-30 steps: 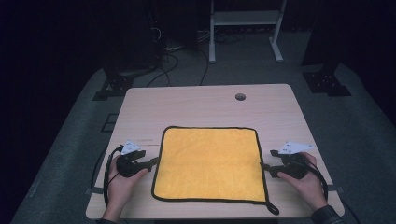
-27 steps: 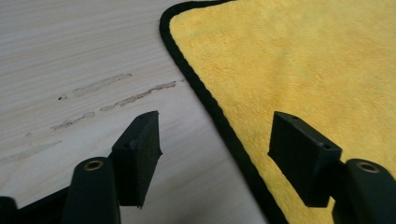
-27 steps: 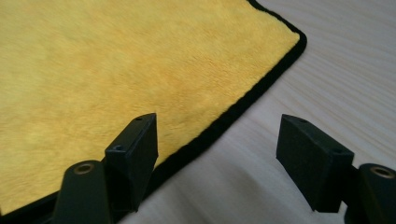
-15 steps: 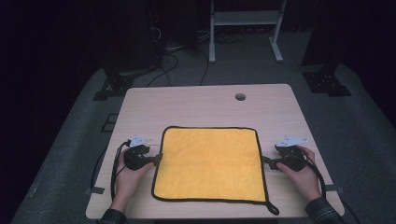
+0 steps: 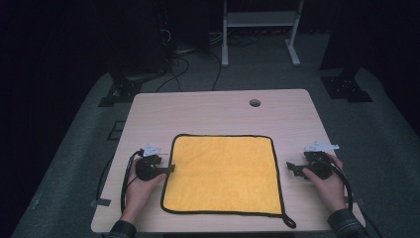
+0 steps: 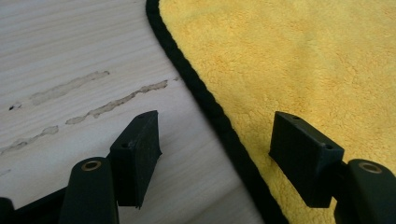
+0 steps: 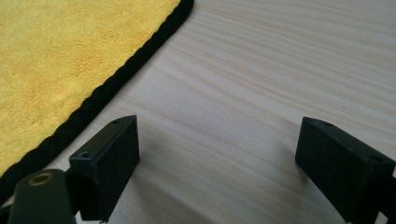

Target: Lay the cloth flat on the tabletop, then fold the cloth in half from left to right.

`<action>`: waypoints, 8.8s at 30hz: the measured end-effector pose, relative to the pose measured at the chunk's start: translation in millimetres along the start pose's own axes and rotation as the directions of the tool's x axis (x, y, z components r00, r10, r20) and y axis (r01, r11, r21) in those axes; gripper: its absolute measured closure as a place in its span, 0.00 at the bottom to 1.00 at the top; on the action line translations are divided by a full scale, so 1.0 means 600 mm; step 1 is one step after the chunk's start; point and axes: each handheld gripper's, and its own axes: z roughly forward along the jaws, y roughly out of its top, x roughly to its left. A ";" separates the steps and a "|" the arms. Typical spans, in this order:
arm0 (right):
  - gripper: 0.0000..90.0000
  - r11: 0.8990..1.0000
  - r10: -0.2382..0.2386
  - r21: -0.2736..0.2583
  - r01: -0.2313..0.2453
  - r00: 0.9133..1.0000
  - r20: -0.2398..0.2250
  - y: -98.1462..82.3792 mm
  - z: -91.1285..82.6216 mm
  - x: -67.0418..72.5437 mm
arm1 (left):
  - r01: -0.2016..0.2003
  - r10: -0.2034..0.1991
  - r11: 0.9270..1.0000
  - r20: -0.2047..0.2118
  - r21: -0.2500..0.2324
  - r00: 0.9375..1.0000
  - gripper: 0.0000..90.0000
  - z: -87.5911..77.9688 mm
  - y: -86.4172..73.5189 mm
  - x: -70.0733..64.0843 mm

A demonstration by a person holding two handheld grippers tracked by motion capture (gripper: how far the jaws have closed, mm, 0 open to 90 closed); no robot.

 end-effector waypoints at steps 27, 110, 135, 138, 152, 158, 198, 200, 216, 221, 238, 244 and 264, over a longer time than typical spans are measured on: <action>0.14 1.000 0.007 0.000 -0.007 1.000 0.005 0.000 0.000 0.000 | 0.080 -0.075 0.993 0.057 -0.086 0.996 0.97 0.009 -0.007 -0.002; 0.14 1.000 0.011 0.001 -0.011 1.000 0.005 0.001 0.001 0.000 | 0.050 0.079 0.971 0.512 -0.234 0.856 0.98 0.096 0.201 -0.262; 0.14 1.000 0.008 0.000 -0.008 1.000 0.006 0.001 0.001 0.000 | 0.010 0.077 0.989 0.563 -0.151 0.823 0.98 0.195 0.225 -0.378; 0.14 1.000 0.008 0.000 -0.008 1.000 0.006 0.001 0.001 0.000 | 0.003 0.078 0.990 0.566 -0.142 0.820 0.98 0.205 0.224 -0.386; 0.14 1.000 0.006 0.000 -0.006 1.000 0.004 0.001 0.001 0.000 | -0.031 0.077 0.995 0.569 -0.090 0.819 0.80 0.244 0.221 -0.411; 0.14 1.000 0.005 0.000 -0.005 1.000 0.002 0.001 0.001 0.000 | -0.036 0.115 0.988 0.560 -0.150 0.821 0.67 0.210 0.235 -0.395; 0.14 1.000 0.004 0.000 -0.004 1.000 0.002 0.001 0.001 0.000 | -0.156 0.163 0.987 0.214 -0.050 0.963 0.45 0.144 0.115 -0.244; 0.14 1.000 0.004 0.001 -0.004 1.000 0.002 0.001 0.001 0.000 | -0.156 0.165 0.986 0.216 -0.057 0.962 0.56 0.143 0.112 -0.249; 0.14 1.000 0.004 0.000 -0.004 1.000 0.004 0.000 0.000 0.000 | -0.073 0.073 0.997 0.310 -0.010 0.948 0.92 0.124 0.098 -0.220; 0.14 1.000 0.005 0.000 -0.005 1.000 0.004 0.000 0.001 0.000 | -0.071 0.068 0.997 0.307 -0.003 0.949 0.92 0.110 0.088 -0.198; 0.14 1.000 0.005 0.000 -0.005 1.000 0.004 0.000 0.000 0.000 | -0.056 0.054 0.998 0.250 -0.002 0.967 0.92 0.084 0.074 -0.109; 0.14 1.000 0.004 -0.001 -0.004 1.000 0.004 0.000 0.000 0.000 | -0.081 0.080 0.997 0.218 -0.003 0.973 0.83 0.082 0.074 -0.114; 0.16 1.000 0.027 -0.004 -0.027 0.999 0.029 0.001 0.001 0.000 | -0.098 0.099 0.995 0.126 -0.021 0.987 0.20 0.012 0.025 -0.059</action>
